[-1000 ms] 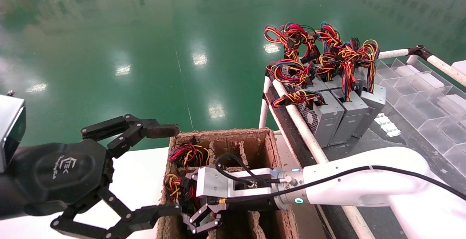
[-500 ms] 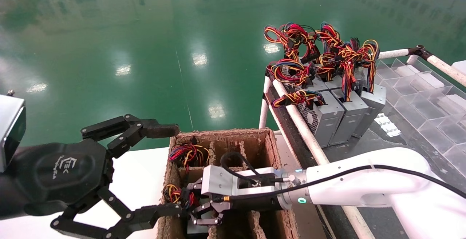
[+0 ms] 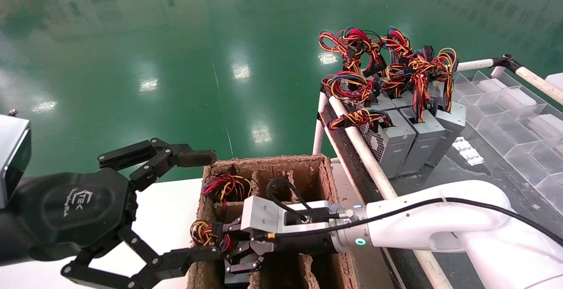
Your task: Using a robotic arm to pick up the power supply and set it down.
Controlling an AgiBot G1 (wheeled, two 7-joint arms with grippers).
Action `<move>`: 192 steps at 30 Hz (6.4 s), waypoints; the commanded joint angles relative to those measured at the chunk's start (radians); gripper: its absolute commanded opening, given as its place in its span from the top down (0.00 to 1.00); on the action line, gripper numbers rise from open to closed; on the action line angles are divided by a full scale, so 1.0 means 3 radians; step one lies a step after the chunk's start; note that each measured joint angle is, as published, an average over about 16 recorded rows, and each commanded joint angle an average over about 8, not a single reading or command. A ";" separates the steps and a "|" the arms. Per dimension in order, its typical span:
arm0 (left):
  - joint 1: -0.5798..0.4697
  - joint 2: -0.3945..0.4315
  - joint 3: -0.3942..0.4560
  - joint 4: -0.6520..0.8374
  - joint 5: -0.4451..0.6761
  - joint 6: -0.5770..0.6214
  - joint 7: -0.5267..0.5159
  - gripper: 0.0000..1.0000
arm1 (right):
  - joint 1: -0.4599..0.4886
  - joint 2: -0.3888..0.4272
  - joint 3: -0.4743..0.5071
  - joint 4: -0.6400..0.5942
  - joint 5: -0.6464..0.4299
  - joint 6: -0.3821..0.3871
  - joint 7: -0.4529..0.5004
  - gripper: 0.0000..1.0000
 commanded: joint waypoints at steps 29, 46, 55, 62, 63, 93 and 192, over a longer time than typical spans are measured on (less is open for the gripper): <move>-0.0001 -0.0001 0.0002 0.0000 -0.0002 -0.0001 0.0001 0.00 | 0.0220 0.0349 0.0539 -0.0134 0.0840 -0.0336 0.0226 1.00; -0.0001 -0.0001 0.0004 0.0000 -0.0002 -0.0001 0.0002 0.00 | 0.0605 0.0839 0.0891 -0.0303 0.1331 -0.0635 0.0615 1.00; -0.0001 -0.0002 0.0004 0.0000 -0.0003 -0.0002 0.0002 0.00 | 0.0841 0.1241 0.1034 -0.0533 0.1460 -0.0837 0.0687 1.00; -0.0001 -0.0002 0.0005 0.0000 -0.0003 -0.0002 0.0002 0.00 | 0.0933 0.1592 0.1091 -0.0734 0.1509 -0.1054 0.0700 1.00; -0.0001 -0.0002 0.0005 0.0000 -0.0003 -0.0002 0.0002 0.00 | 0.0929 0.1649 0.1098 -0.0749 0.1524 -0.1080 0.0701 1.00; -0.0002 -0.0003 0.0007 0.0000 -0.0005 -0.0003 0.0004 0.00 | -0.0073 0.2594 0.1051 -0.0874 0.1808 -0.1061 0.0190 1.00; -0.0004 -0.0005 0.0014 0.0003 -0.0010 -0.0006 0.0008 0.00 | 0.0372 0.2130 0.0826 -0.0478 0.1643 -0.1104 0.0495 0.00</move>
